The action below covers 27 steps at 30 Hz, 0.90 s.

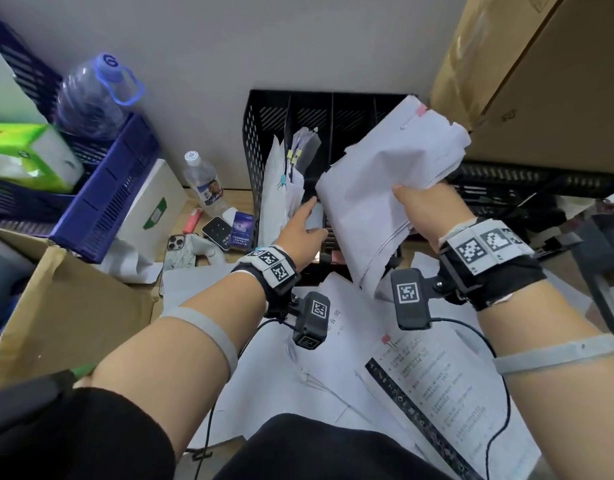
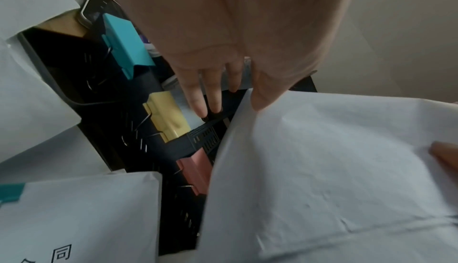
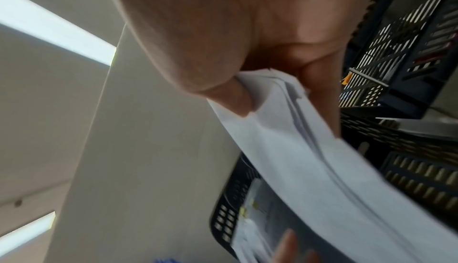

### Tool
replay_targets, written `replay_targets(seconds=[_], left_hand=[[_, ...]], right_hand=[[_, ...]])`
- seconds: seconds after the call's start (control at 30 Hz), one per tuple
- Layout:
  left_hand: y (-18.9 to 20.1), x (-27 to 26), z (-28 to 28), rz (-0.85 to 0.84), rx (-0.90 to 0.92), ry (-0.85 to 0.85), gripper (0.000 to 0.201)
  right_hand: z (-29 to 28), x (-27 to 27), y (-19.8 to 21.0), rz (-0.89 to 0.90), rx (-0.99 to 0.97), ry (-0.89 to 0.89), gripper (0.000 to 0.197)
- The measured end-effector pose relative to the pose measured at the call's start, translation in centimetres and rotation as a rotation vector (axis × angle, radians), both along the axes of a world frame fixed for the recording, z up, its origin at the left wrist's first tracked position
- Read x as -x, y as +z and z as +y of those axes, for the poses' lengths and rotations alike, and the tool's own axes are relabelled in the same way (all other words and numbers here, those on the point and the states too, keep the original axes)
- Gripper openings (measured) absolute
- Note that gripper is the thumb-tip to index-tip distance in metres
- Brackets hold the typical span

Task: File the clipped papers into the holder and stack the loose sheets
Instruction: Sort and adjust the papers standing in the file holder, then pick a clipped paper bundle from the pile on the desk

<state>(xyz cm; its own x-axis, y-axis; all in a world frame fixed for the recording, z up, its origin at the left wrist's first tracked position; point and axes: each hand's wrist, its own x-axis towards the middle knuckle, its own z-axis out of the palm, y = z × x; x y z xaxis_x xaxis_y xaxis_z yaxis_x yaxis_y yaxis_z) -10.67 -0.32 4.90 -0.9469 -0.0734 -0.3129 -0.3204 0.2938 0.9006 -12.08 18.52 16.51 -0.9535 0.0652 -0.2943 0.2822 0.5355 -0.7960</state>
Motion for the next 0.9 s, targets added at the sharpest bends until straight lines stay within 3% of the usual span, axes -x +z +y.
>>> replay_targets(seconds=[0.17,0.3,0.47,0.63,0.77,0.9], left_hand=[[-0.4,0.5,-0.7,0.002,-0.042,0.025,0.072],[-0.6,0.7,-0.6,0.000,-0.054,0.036,0.071],[-0.4,0.8,-0.3,0.002,-0.100,0.069,0.070],[-0.3,1.2,-0.3,-0.006,-0.124,0.073,0.067],[-0.3,0.4,-0.7,0.008,-0.109,0.086,0.047],[-1.2,-1.2,-0.4,-0.048,-0.144,0.073,0.026]], right_hand=[[1.4,0.7,0.7,-0.011,0.013,0.010,0.024],[0.9,0.9,-0.1,0.035,0.055,-0.015,0.038],[-1.4,2.8,-2.0,0.106,0.064,-0.032,0.041],[-4.0,3.6,-5.3,0.042,0.022,-0.010,0.038],[-4.1,2.8,-8.2,0.004,0.134,0.070,0.045],[-2.6,1.3,-11.0,-0.038,0.069,0.152,0.027]])
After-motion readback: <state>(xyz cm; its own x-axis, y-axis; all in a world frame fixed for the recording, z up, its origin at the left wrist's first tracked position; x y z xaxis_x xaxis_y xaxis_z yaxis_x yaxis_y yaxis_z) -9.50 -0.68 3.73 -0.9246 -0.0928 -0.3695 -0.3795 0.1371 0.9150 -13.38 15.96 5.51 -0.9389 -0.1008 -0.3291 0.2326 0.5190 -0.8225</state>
